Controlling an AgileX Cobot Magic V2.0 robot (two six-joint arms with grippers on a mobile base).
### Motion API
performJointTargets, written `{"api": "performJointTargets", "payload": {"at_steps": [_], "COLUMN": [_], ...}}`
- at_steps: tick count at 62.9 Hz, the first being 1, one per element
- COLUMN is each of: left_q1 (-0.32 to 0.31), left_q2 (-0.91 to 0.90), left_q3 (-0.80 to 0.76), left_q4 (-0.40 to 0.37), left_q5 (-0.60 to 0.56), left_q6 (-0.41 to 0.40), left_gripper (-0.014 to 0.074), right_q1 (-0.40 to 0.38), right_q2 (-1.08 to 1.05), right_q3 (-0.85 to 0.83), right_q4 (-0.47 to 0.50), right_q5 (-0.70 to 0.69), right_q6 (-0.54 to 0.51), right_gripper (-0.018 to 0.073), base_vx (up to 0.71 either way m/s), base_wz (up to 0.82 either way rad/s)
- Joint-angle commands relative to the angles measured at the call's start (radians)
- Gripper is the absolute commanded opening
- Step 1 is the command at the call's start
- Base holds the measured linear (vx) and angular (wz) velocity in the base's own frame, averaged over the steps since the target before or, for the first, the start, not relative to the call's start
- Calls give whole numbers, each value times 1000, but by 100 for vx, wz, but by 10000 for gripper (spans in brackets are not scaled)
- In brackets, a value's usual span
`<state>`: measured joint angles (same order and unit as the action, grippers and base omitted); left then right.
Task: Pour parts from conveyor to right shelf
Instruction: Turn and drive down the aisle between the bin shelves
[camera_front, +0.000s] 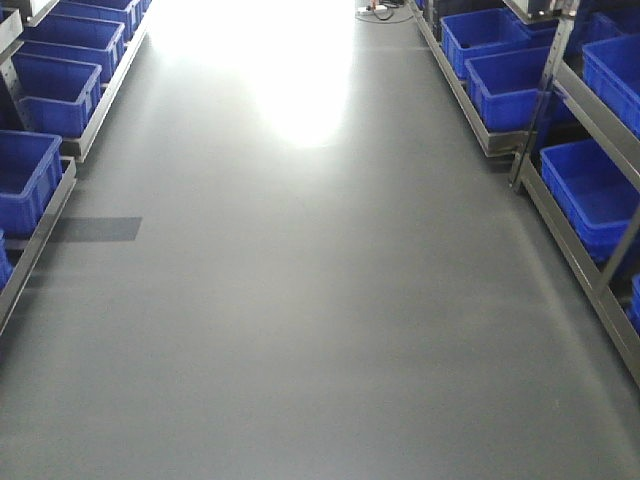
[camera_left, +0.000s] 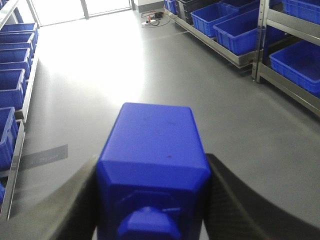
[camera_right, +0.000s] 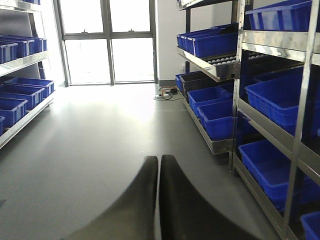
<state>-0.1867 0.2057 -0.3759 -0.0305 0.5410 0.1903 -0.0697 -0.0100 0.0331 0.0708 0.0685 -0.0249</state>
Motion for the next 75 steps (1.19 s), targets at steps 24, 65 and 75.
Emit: {"api": "performJointTargets", "payload": {"at_steps": [24, 65, 75], "left_q1": [-8, -8, -8], "left_q2": [10, 10, 10], "left_q3": [-26, -26, -26], "left_q4": [-8, -8, -8], "left_q5": [-82, -82, -82], "left_q6": [-11, -11, -11], "left_gripper": [-6, -6, -6], "right_q1": [-5, -5, -5], "right_q2": [-18, -18, -18], "right_q3": [15, 15, 15], "right_q4": [-6, -6, -6], "right_q5": [-74, -74, -74], "right_q6": [-8, -8, -8], "right_gripper": [-9, -9, -9], "base_vx": [70, 68, 61], "base_wz": [3, 14, 13]}}
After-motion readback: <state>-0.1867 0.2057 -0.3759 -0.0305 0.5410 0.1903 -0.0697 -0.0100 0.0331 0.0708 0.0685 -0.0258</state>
